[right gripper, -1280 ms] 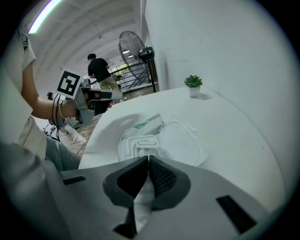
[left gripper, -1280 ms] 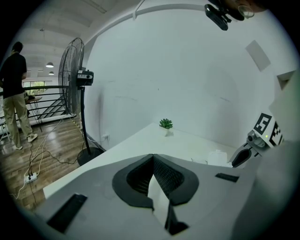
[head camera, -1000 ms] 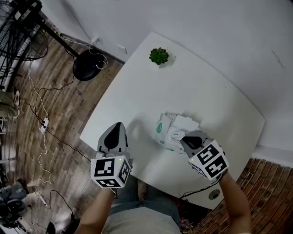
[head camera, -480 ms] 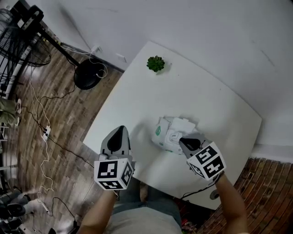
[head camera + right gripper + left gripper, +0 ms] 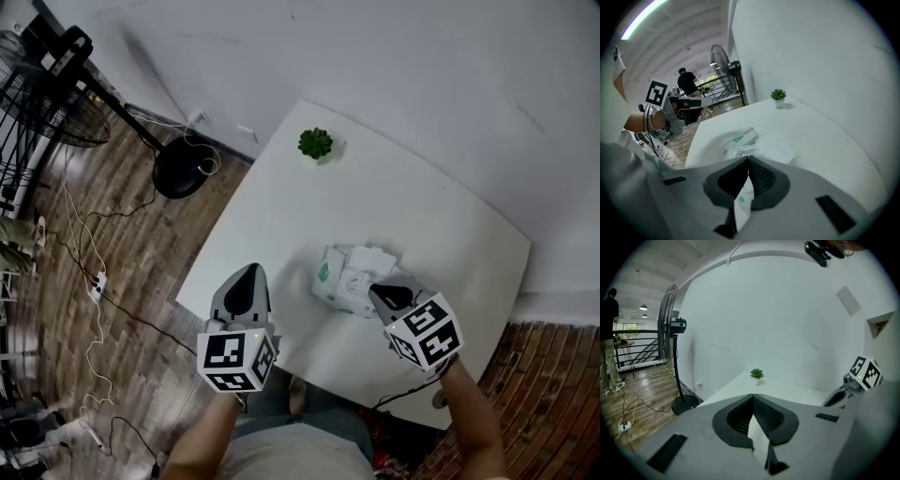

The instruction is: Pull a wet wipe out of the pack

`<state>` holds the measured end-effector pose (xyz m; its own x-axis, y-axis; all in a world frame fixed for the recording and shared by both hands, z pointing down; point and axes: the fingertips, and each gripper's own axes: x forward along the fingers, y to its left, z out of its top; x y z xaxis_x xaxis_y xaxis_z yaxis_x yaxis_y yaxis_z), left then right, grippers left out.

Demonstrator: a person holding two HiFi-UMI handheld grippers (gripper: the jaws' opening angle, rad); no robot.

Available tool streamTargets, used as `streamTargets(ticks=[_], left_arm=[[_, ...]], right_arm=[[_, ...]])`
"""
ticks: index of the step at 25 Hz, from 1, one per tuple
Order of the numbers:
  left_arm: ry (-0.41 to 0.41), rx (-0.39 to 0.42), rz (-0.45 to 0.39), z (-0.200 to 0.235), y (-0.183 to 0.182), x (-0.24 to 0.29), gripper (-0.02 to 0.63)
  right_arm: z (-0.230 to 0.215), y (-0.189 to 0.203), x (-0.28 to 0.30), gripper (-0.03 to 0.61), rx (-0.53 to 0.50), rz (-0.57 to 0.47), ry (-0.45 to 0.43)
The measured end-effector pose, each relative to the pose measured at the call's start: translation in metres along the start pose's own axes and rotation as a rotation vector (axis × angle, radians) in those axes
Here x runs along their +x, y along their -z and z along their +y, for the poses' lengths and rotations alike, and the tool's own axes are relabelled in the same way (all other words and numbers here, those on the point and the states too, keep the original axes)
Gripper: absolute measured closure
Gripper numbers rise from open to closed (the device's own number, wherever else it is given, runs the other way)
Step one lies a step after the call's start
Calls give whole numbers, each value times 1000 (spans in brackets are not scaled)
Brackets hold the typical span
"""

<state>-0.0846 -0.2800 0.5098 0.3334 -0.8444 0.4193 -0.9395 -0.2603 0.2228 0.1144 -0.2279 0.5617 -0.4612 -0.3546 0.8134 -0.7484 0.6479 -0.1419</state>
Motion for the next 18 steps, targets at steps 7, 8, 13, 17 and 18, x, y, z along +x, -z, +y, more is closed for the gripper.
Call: streamTargets(ticks=[7,8,13,17,18], left_arm=[[20,6,-6,-6,-4,-4,612],[23,7,-7,-6,-5,-5,611],[31,7,-10,-8,-5,-9,611],[36,5,-15,-9,-7,-12,611],[38,5,-16,-9,-7,-12,611]], right_arm=[[0,-6,-9,574,16,-18,21],[0,-7,-10,574,18,-21,23],[1,-11,-15,574,20,-39,41],[-3,-18,-23,574,31,-62,61],[-4,-19,-25,574,33,-66,66]])
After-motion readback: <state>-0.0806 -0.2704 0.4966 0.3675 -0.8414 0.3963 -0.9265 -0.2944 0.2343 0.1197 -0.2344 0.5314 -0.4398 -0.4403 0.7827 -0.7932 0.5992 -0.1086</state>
